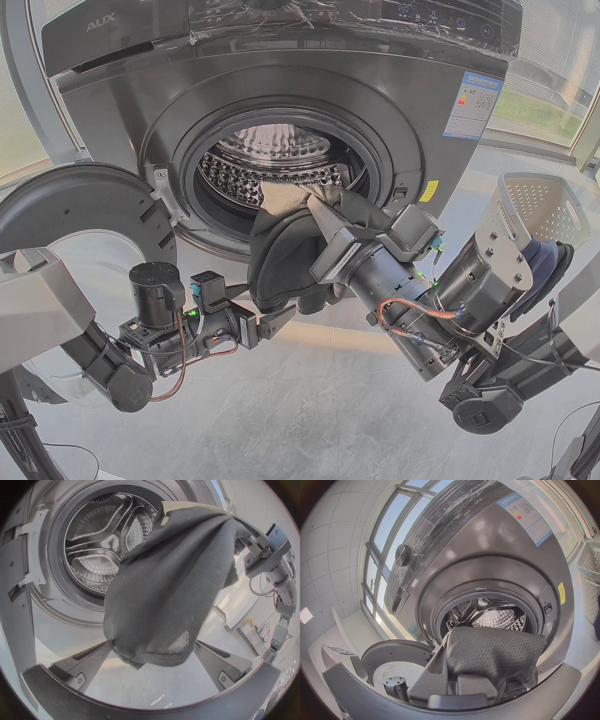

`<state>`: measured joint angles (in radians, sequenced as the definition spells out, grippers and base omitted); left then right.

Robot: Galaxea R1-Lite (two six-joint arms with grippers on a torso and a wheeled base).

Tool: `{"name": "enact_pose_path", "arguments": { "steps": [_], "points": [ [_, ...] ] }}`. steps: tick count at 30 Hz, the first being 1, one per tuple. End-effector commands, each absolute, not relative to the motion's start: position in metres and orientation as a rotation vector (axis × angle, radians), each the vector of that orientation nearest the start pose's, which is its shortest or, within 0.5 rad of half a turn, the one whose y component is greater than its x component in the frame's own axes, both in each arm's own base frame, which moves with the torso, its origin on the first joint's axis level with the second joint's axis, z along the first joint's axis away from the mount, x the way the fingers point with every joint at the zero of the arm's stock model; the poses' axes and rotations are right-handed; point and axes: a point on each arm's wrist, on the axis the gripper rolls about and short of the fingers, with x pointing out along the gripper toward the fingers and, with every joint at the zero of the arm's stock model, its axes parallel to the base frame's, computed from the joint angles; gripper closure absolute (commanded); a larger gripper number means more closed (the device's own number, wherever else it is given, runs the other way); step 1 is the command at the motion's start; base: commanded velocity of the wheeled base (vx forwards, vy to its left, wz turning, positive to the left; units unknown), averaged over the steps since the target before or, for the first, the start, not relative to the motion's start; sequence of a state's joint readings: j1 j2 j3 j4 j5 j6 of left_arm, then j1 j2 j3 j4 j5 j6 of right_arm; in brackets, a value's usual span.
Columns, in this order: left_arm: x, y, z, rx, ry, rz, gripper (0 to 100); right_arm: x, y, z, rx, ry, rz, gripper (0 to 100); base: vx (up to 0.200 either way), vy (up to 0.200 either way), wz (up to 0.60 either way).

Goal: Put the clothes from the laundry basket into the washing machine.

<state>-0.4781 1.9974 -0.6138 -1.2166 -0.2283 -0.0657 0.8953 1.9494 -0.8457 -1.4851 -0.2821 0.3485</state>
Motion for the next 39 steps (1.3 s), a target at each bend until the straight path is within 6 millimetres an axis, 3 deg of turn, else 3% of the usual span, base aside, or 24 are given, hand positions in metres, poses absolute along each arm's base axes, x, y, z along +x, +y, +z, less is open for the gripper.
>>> {"name": "enact_pose_path", "arguments": {
  "steps": [1,3,4,12,21,25,26,32,39],
  "points": [
    [0.3,-0.162,0.098,-0.043,0.172,-0.687,0,0.223,0.271,0.195,0.551,-0.216,0.663,100,0.0,0.0,0.0],
    [0.302,-0.163,0.099,-0.044,0.161,-0.683,0,0.223,0.271,0.195,0.553,-0.218,0.664,100,0.0,0.0,0.0],
    [0.303,-0.163,0.098,-0.044,0.16,-0.681,100,0.223,0.271,0.195,0.553,-0.218,0.664,100,0.0,0.0,0.0],
    [0.295,-0.166,0.102,-0.047,0.115,-0.685,100,0.224,0.267,0.19,0.541,-0.203,0.652,100,0.0,0.0,0.0],
    [0.218,-0.161,0.109,-0.039,0.133,-0.813,100,0.224,0.261,0.176,0.509,-0.157,0.643,100,0.0,0.0,0.0],
    [0.197,-0.161,0.119,-0.045,0.104,-0.857,100,0.221,0.258,0.167,0.488,-0.123,0.645,100,0.0,0.0,0.0],
    [0.191,-0.16,0.126,-0.052,0.076,-0.872,100,0.22,0.257,0.165,0.49,-0.112,0.649,0,0.0,0.0,0.0],
    [0.186,-0.156,0.155,-0.107,-0.031,-0.88,100,0.215,0.251,0.149,0.455,-0.053,0.637,0,0.0,0.0,0.0],
    [0.201,-0.157,0.181,-0.185,-0.124,-0.857,100,0.212,0.234,0.126,0.397,0.032,0.586,0,0.0,0.0,0.0]
  ]
}}
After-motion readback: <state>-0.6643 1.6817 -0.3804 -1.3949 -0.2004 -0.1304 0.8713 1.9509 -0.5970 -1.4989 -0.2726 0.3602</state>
